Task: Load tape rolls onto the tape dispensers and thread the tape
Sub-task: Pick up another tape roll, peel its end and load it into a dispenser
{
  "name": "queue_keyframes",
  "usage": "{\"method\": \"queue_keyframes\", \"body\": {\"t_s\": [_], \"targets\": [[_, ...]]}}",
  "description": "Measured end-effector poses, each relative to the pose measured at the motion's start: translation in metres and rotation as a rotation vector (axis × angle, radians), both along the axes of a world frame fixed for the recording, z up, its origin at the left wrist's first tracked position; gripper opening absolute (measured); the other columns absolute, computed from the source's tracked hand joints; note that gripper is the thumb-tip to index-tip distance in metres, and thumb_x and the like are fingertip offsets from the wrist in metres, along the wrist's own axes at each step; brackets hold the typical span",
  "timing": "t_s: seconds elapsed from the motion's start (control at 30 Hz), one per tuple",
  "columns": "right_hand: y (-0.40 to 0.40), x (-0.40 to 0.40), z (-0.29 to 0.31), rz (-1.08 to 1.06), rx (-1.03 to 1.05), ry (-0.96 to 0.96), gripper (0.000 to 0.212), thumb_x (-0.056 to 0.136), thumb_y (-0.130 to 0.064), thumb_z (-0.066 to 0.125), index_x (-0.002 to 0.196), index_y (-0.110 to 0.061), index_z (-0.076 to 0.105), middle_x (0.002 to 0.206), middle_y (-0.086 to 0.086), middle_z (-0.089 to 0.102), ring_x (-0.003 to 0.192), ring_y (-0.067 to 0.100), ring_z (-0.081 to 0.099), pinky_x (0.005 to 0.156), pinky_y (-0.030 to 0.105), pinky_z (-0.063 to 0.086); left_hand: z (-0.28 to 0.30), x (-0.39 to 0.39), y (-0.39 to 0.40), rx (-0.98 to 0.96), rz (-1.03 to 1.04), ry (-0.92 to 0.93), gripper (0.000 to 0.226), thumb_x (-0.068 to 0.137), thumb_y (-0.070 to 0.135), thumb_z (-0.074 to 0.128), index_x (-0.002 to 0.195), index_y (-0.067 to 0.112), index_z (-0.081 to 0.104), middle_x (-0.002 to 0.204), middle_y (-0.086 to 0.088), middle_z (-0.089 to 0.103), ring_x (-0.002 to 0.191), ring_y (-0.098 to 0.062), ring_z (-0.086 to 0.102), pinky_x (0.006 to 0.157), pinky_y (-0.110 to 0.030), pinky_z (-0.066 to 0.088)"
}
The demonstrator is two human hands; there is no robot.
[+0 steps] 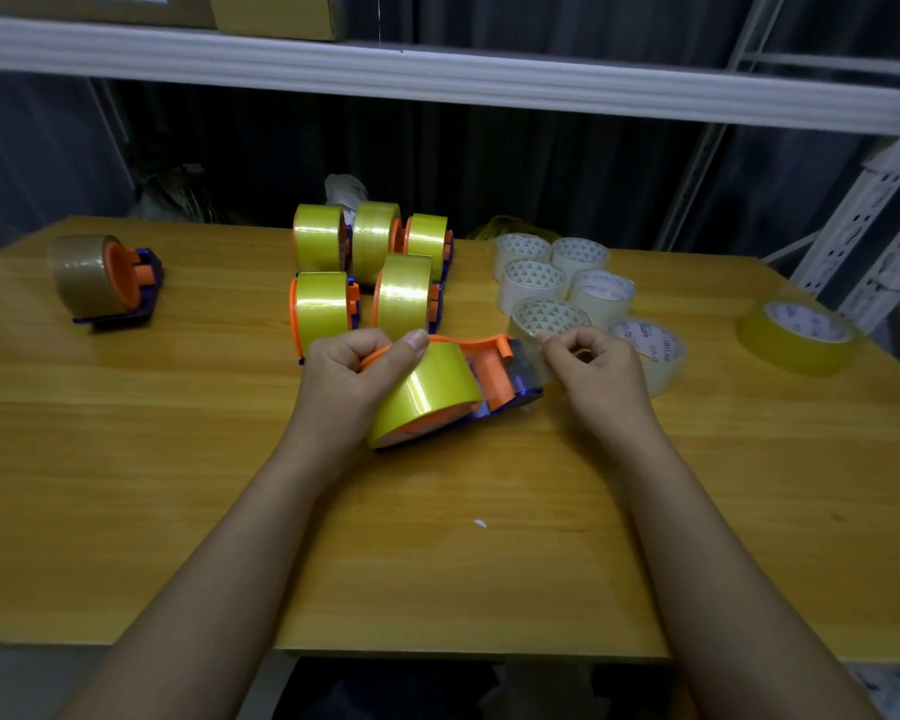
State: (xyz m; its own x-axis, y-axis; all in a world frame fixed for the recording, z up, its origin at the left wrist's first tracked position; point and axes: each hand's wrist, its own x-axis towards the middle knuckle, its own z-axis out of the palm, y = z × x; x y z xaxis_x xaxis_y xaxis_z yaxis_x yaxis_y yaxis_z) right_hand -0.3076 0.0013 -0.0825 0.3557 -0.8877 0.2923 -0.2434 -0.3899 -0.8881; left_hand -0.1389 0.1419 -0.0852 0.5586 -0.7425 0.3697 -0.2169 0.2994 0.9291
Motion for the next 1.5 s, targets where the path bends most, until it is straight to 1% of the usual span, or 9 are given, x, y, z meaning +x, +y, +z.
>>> {"method": "queue_keyframes", "body": {"t_s": [0.2,0.33,0.43,0.57,0.77,1.0,1.17,1.33,1.5], "targets": [[0.0012,0.0011,-0.0013,0.022,-0.005,-0.025,0.031,0.093,-0.026,0.062,0.064,-0.017,0.058,0.085,0.015,0.069,0.090,0.017,0.063,0.070,0.017,0.048,0.0002,0.0003,0.0009,0.014,-0.020,0.025,0.041,0.071,0.048,0.070,0.053,0.016,0.052,0.065,-0.015,0.042,0.066,-0.028,0.044,0.059,-0.043,0.037],[0.0007,0.0011,-0.0025,0.022,-0.015,-0.028,0.030,0.094,-0.028,0.061,0.066,-0.016,0.059,0.076,0.008,0.067,0.071,0.005,0.059,0.062,0.012,0.045,-0.0011,-0.0001,0.0001,0.003,-0.036,0.011,0.055,0.072,0.048,0.068,0.056,0.001,0.045,0.062,-0.025,0.039,0.065,-0.027,0.042,0.058,-0.042,0.035],[-0.0002,0.0024,-0.0046,0.022,-0.037,-0.031,0.031,0.094,-0.029,0.060,0.069,-0.012,0.061,0.067,-0.001,0.061,0.061,-0.003,0.053,0.057,0.010,0.042,-0.0007,-0.0004,0.0010,0.001,-0.049,0.006,0.056,0.073,0.048,0.067,0.056,0.000,0.043,0.062,-0.018,0.040,0.063,-0.027,0.040,0.057,-0.041,0.033],[-0.0003,0.0050,-0.0070,0.028,-0.085,-0.020,0.032,0.096,-0.029,0.057,0.076,-0.004,0.063,0.067,0.000,0.058,0.058,-0.002,0.049,0.055,0.012,0.040,0.0003,-0.0015,0.0020,-0.009,-0.060,0.027,0.059,0.072,0.048,0.067,0.059,-0.004,0.043,0.063,-0.015,0.041,0.062,-0.028,0.040,0.057,-0.041,0.033],[0.0005,0.0077,-0.0093,0.029,-0.109,-0.010,0.032,0.097,-0.033,0.054,0.074,-0.012,0.060,0.065,-0.004,0.056,0.058,-0.001,0.049,0.053,0.014,0.040,0.0028,-0.0036,0.0032,-0.030,-0.080,0.077,0.065,0.071,0.047,0.068,0.064,-0.012,0.041,0.063,-0.028,0.040,0.066,-0.029,0.043,0.059,-0.041,0.035],[-0.0003,0.0082,-0.0084,0.070,-0.069,-0.036,0.042,0.095,-0.039,0.053,0.073,-0.004,0.060,0.066,0.010,0.059,0.060,0.010,0.052,0.057,0.026,0.042,0.0052,-0.0054,0.0045,-0.006,-0.072,0.025,0.041,0.071,0.047,0.065,0.054,0.013,0.048,0.055,-0.005,0.042,0.054,-0.018,0.043,0.049,-0.025,0.034],[-0.0009,0.0087,-0.0082,0.112,-0.029,-0.064,0.045,0.093,-0.043,0.053,0.074,-0.002,0.057,0.070,0.020,0.059,0.063,0.020,0.054,0.059,0.032,0.045,0.0045,-0.0056,0.0054,-0.018,-0.098,0.045,0.044,0.071,0.044,0.066,0.057,0.007,0.047,0.059,-0.011,0.039,0.057,-0.024,0.040,0.050,-0.027,0.034],[-0.0012,0.0089,-0.0077,0.151,0.003,-0.082,0.037,0.096,-0.034,0.053,0.073,-0.005,0.056,0.061,-0.002,0.055,0.053,0.001,0.050,0.051,0.014,0.041,0.0026,-0.0054,0.0044,-0.043,-0.107,0.088,0.057,0.072,0.042,0.068,0.059,-0.007,0.042,0.061,-0.013,0.038,0.060,-0.027,0.038,0.054,-0.036,0.031],[-0.0028,0.0077,-0.0092,0.129,0.035,-0.117,0.044,0.097,-0.037,0.052,0.082,0.003,0.061,0.071,0.009,0.058,0.060,0.006,0.052,0.053,0.013,0.041,0.0050,-0.0046,0.0034,-0.082,-0.025,0.126,0.056,0.071,0.044,0.068,0.060,-0.006,0.045,0.056,-0.009,0.037,0.056,-0.023,0.036,0.053,-0.031,0.030]]}}
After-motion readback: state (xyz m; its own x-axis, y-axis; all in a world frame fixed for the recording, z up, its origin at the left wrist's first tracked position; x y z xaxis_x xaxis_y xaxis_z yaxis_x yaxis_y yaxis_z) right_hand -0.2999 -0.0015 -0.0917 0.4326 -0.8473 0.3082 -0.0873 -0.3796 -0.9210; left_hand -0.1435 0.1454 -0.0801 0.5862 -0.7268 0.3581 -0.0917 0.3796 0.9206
